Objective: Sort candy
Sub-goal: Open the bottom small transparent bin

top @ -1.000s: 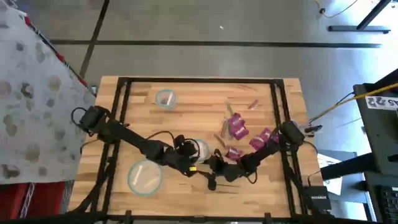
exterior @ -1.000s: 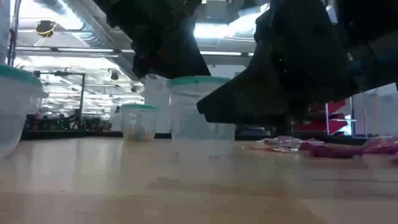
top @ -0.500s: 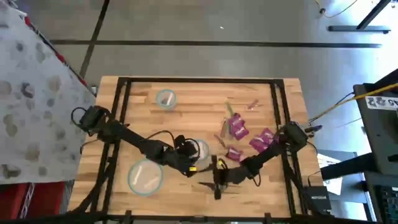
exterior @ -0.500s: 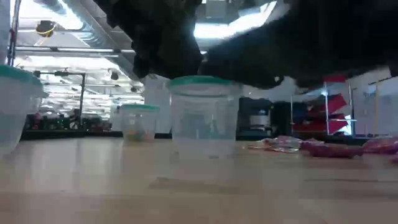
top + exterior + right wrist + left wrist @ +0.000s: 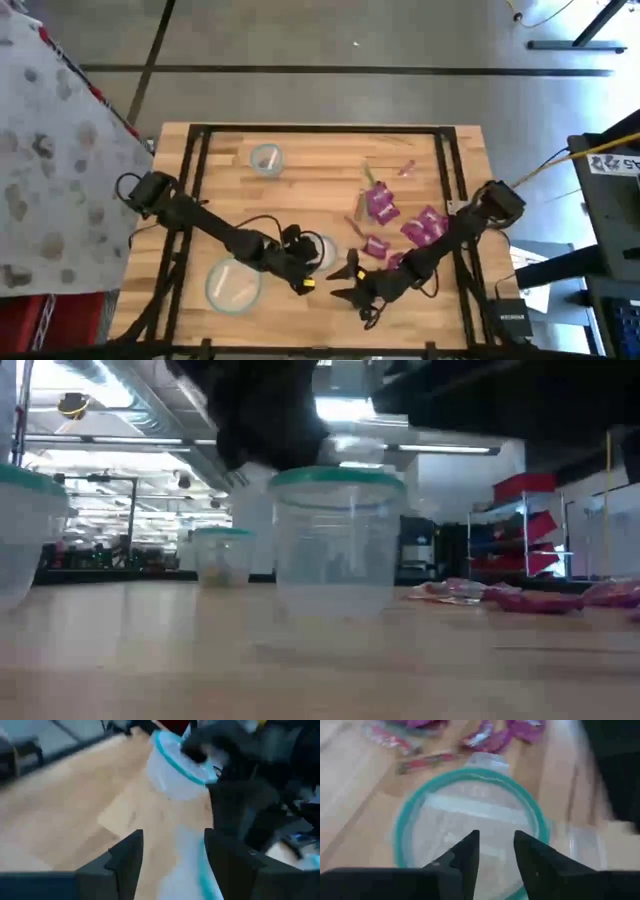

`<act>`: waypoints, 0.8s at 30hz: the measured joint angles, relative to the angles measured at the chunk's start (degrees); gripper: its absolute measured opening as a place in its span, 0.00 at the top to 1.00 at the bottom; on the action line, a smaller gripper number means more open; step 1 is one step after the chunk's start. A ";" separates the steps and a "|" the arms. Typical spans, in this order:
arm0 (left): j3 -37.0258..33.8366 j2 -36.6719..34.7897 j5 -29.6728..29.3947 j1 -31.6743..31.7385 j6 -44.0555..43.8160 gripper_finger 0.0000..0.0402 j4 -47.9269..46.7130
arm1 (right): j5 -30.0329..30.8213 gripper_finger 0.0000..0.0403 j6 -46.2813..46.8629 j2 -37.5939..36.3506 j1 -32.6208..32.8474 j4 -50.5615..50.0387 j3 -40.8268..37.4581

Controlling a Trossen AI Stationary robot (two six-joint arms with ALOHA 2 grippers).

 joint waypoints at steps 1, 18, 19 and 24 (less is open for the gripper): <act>0.69 -0.04 -0.29 -0.18 0.74 0.73 -0.05 | -0.02 0.51 -0.52 0.32 -0.15 -0.55 0.41; 5.43 -0.23 -5.25 -4.61 -0.63 0.73 -8.70 | 4.97 0.94 4.93 4.60 -0.63 -14.73 9.90; 5.43 -0.25 -5.80 -4.97 -0.70 0.73 -8.69 | 4.97 0.96 4.63 4.60 -0.61 -14.55 9.90; 5.43 -0.34 -9.40 -6.59 -0.82 0.73 -8.71 | 5.73 0.97 4.47 4.05 -0.61 -12.50 9.85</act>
